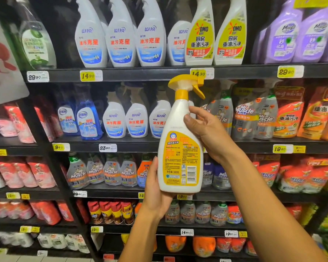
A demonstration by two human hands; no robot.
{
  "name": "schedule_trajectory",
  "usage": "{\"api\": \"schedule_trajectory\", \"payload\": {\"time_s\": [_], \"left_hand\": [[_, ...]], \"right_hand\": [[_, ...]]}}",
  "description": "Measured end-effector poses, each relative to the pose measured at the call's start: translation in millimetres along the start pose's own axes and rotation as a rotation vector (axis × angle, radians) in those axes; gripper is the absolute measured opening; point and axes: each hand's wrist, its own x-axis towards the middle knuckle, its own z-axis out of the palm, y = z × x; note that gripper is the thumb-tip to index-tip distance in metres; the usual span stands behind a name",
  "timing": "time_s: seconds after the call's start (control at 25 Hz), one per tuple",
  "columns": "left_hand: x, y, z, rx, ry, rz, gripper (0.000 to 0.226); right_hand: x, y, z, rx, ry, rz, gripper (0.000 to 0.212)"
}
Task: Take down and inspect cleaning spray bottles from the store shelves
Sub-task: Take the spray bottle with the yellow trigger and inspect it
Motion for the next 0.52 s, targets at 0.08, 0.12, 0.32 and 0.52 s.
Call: {"api": "schedule_trajectory", "payload": {"time_s": [0.08,0.12,0.32,0.52], "left_hand": [[-2,3,3,0.147,0.042,0.053,0.047],[-3,6,5,0.245,0.064,0.078,0.046],[-4,9,16,0.707,-0.03,0.187,0.053],[2,17,5,0.584,0.073,0.107,0.057]], "right_hand": [[0,4,3,-0.028,0.022,-0.013,0.036],[0,6,6,-0.05,0.019,-0.01,0.032],[7,7,19,-0.197,0.139,0.013,0.039],[7,5,9,0.023,0.126,0.022,0.03]]}}
